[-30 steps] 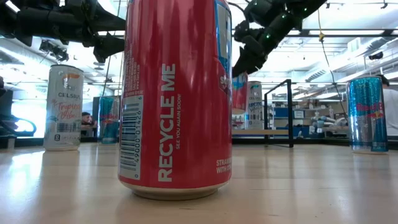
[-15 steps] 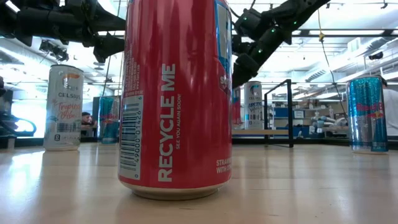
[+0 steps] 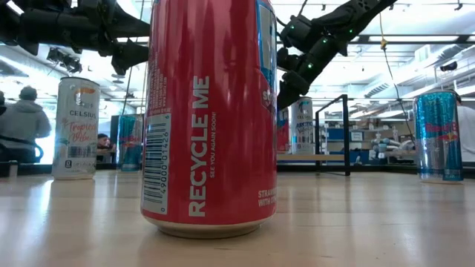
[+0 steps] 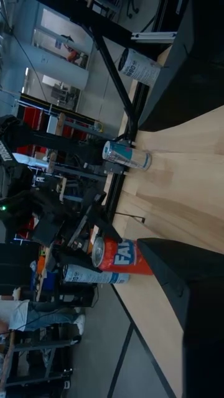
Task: Place canned beverage on shelf
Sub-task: Put the top red soda can on the shelf
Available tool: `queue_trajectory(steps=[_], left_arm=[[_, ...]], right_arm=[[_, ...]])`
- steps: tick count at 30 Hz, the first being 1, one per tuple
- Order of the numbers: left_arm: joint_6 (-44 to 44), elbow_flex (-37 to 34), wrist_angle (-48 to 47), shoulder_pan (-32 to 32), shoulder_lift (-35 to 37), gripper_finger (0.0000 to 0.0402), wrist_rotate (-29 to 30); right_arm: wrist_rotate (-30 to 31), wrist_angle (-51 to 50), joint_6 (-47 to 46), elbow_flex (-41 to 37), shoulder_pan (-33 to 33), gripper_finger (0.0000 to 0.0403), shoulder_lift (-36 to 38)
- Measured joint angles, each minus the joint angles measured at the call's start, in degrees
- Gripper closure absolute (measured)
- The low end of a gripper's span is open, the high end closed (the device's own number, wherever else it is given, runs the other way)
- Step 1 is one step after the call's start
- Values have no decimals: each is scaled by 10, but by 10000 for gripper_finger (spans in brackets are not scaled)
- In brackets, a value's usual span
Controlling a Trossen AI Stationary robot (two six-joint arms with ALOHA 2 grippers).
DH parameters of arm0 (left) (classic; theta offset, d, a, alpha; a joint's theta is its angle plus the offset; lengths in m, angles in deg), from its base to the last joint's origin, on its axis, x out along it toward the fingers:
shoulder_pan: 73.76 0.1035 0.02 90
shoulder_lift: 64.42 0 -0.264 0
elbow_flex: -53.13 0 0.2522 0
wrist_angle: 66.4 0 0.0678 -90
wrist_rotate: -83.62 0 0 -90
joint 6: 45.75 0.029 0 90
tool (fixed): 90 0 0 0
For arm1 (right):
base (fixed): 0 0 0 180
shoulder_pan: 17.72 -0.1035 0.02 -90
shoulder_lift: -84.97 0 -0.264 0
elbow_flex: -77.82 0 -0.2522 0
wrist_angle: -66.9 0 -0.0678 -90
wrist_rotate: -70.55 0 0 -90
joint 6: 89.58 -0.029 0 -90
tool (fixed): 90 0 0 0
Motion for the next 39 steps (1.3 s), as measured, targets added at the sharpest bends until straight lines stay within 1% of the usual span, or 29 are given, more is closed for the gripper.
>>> queue_trajectory(steps=[5, 7, 12, 24, 28, 34, 39], left_arm=[[0, 0, 0, 0, 0, 104, 0], [0, 0, 0, 0, 0, 104, 0], [0, 0, 0, 0, 0, 104, 0], [0, 0, 0, 0, 0, 104, 0], [0, 0, 0, 0, 0, 104, 0], [0, 0, -1, 0, 0, 104, 0], [0, 0, -2, 0, 0, 104, 0]], right_arm=[[-37, 1, 5, 1, 3, 63, 0], [-42, -2, 7, 1, 3, 63, 0], [-27, -2, 9, 1, 3, 61, 0], [-26, 3, 12, 1, 4, 48, 0], [-7, 29, 12, 1, 4, 48, 0], [-7, 53, 12, 1, 4, 48, 5], [-7, 40, 12, 0, 4, 48, 18]])
